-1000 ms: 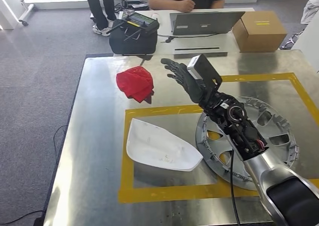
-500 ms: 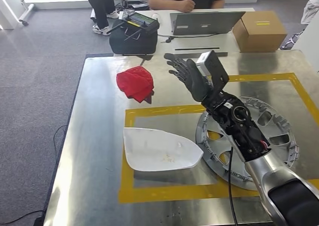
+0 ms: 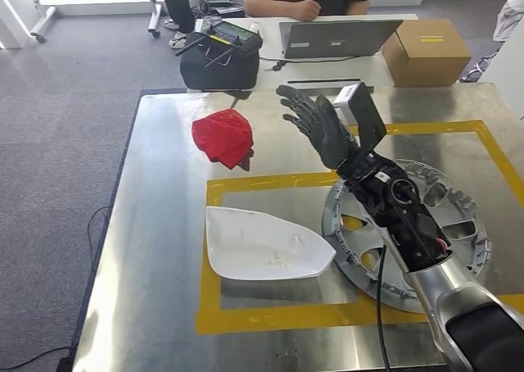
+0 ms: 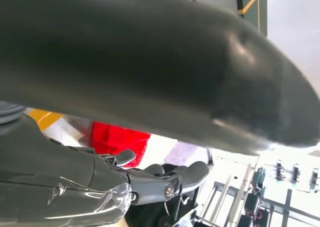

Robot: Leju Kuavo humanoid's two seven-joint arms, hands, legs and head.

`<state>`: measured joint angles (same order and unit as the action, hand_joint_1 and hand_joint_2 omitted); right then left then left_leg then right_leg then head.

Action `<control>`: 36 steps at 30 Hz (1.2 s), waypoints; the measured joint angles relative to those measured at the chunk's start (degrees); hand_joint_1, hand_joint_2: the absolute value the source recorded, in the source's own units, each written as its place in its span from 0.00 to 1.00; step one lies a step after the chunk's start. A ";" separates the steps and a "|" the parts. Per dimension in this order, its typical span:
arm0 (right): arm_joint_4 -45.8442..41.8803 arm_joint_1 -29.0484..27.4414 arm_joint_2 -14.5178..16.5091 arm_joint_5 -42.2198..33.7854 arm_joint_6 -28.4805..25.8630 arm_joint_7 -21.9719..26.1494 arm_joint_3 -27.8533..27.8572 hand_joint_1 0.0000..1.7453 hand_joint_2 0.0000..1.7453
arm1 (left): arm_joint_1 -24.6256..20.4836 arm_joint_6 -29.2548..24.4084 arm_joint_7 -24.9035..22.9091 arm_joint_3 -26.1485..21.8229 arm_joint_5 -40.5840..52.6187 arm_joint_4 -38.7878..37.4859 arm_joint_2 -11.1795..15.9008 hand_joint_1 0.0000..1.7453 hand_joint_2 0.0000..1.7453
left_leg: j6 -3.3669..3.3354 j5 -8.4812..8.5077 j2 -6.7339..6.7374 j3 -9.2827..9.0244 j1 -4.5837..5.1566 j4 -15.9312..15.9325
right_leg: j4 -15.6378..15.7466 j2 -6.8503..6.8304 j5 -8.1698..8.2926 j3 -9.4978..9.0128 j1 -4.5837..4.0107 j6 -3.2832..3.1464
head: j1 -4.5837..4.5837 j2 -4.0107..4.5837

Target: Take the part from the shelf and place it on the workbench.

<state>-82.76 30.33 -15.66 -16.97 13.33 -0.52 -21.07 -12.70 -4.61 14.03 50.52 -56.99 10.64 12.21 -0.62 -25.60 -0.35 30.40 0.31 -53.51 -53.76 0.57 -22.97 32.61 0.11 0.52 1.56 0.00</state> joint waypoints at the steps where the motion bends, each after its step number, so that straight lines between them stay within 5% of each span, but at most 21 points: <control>1: -0.27 -0.14 -0.05 -0.19 -0.10 -0.17 0.11 0.00 0.00 | -0.01 0.00 0.00 0.01 0.01 0.00 0.01 0.00 0.00 | -0.08 -0.04 0.00 0.04 0.03 -0.08 | 0.00 0.00 0.02 -0.01 0.03 0.08 | -0.01 0.00; 6: -1.41 -0.32 -0.32 -0.46 -0.25 -0.49 0.43 0.00 0.00 | -0.12 0.00 0.00 0.02 0.07 0.01 -0.03 0.00 0.00 | -0.84 0.41 0.26 -0.37 -0.25 0.59 | -0.80 -0.01 -0.66 0.37 0.15 0.88 | 0.00 0.00; 10: -1.70 -0.44 -0.73 -0.57 0.10 -0.46 0.49 0.00 0.00 | -0.15 0.00 -0.02 0.02 0.05 0.02 -0.13 0.00 0.00 | -1.19 0.74 0.49 -0.86 -0.72 1.25 | -14.36 -0.12 -7.31 6.36 0.39 1.54 | 0.85 0.00; 12: -1.70 -0.60 -0.87 -0.81 0.65 -0.36 0.48 0.00 0.00 | -0.12 0.00 -0.04 0.02 0.05 0.02 -0.22 0.00 0.00 | -1.02 0.63 0.48 -0.95 -0.83 1.18 | -17.41 -0.18 -7.43 7.84 0.71 1.83 | 1.11 0.00; 15: -1.69 -0.57 -0.97 -1.13 1.03 -0.09 0.49 0.00 0.00 | -0.12 0.00 -0.08 0.02 0.05 0.01 -0.26 0.00 0.00 | -0.07 -0.06 0.34 -1.31 -1.17 0.67 | -7.48 -0.25 -2.03 3.04 1.15 2.27 | 1.50 0.00; 17: -1.76 -0.53 -1.01 -1.15 1.16 0.02 0.48 0.00 0.00 | -0.19 0.00 -0.10 0.02 0.07 0.01 -0.19 0.00 0.00 | 0.71 -0.44 0.21 -0.94 -1.12 -0.04 | -2.00 -0.14 -0.63 0.29 1.18 2.05 | 1.75 0.00; 21: -1.95 -0.58 -1.06 -0.76 1.41 0.10 0.47 0.00 0.00 | -0.26 0.00 -0.16 0.04 0.08 0.01 -0.15 0.00 0.00 | 1.78 -1.13 0.19 0.06 -1.16 -1.42 | -1.56 0.04 -0.84 0.18 0.99 0.58 | 1.11 0.00; 23: -2.15 -0.55 -1.07 -0.37 1.57 0.19 0.48 0.00 0.00 | -0.36 0.00 -0.17 0.04 0.08 0.01 -0.16 0.00 0.00 | 2.21 -4.06 0.22 2.28 -1.26 -6.28 | -1.40 -0.07 -0.68 0.21 1.04 -0.13 | 0.42 0.00; 25: -2.25 -0.59 -1.07 -0.22 1.65 0.20 0.46 0.00 0.00 | -0.38 0.00 -0.17 0.04 0.08 0.01 -0.18 0.00 0.00 | 2.37 -7.53 0.21 6.29 -1.26 -14.36 | -1.40 -0.16 -0.50 0.52 0.80 -0.58 | -0.14 0.00; 27: -2.24 -0.64 -1.07 -0.21 1.67 0.19 0.44 0.00 0.00 | -0.30 0.00 -0.17 0.05 0.08 0.01 -0.22 0.00 0.00 | 2.15 -8.06 0.20 8.37 -1.22 -18.14 | -1.40 -0.12 -0.26 0.87 0.46 -0.92 | -0.31 0.00; 28: -2.25 -0.64 -1.07 -0.21 1.67 0.19 0.44 0.00 0.00 | -0.30 0.00 -0.17 0.05 0.08 0.00 -0.23 0.00 0.00 | 1.85 -6.84 0.20 7.75 -1.15 -16.72 | -1.40 -0.08 -0.13 1.00 0.30 -1.05 | -0.34 0.00; 32: -2.38 -0.57 -1.09 -0.21 1.74 0.21 0.49 0.00 0.00 | -0.58 0.00 -0.17 0.06 0.08 0.01 -0.05 0.00 0.00 | 0.25 -1.06 0.33 0.53 -0.29 -2.53 | -1.45 0.01 0.40 1.30 -0.13 -0.80 | -0.33 0.00; 36: -2.50 -0.58 -1.27 -0.21 2.04 0.23 0.50 0.00 0.00 | -0.60 0.00 -0.18 0.06 0.08 0.02 -0.02 0.00 0.00 | -0.26 0.05 0.54 0.27 -0.12 -0.76 | -1.48 -0.02 0.72 1.66 -0.12 0.35 | -0.17 0.00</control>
<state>-85.25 29.75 -16.93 -17.18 15.38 -0.29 -20.57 -13.30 -4.61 13.85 50.58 -56.92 10.66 12.19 -0.87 -25.55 0.20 30.68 0.20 -54.28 -55.24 0.54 -22.25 34.27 -0.02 0.87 1.39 0.00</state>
